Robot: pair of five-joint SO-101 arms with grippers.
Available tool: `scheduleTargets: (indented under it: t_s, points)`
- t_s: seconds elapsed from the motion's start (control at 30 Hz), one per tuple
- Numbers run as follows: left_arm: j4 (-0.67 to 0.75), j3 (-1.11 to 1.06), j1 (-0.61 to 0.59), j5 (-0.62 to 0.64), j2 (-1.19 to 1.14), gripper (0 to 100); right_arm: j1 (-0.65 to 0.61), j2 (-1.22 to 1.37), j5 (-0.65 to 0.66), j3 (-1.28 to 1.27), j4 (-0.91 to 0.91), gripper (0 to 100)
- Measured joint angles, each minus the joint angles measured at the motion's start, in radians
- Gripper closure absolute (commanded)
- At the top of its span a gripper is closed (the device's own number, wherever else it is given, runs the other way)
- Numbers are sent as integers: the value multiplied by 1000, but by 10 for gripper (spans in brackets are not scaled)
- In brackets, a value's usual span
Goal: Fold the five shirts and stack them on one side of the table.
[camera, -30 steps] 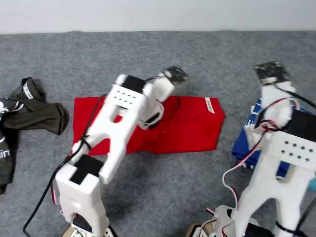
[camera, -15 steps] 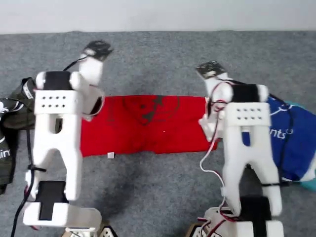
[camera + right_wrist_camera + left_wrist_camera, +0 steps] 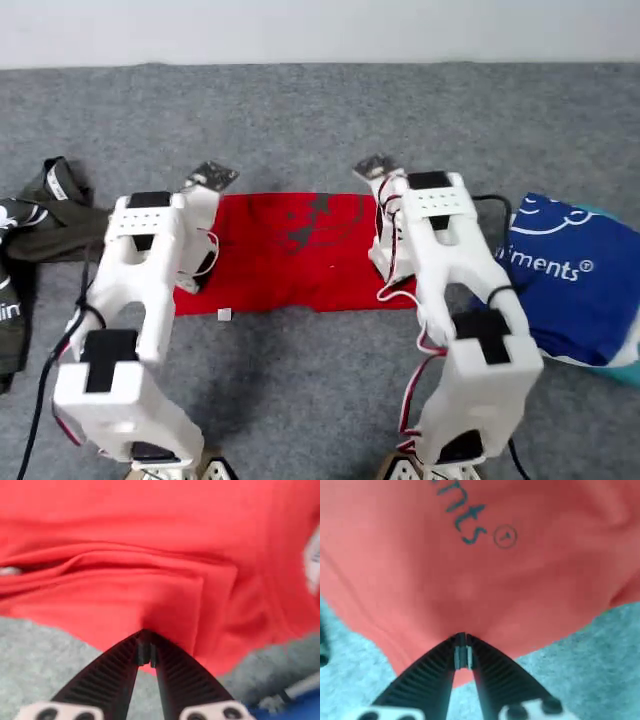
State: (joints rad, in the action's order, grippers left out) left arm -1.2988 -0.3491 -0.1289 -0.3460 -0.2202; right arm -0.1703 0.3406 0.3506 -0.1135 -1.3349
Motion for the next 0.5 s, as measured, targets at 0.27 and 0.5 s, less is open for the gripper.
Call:
scheduleTargets:
  t_s: [0.27, 0.5]
  points:
    - [9, 49, -138, -92, -95, 994, 60, 78, 20, 17, 14, 988]
    - [-55, 75, -138, -133, -84, 994, 64, 98, 48, 60, -35, 988]
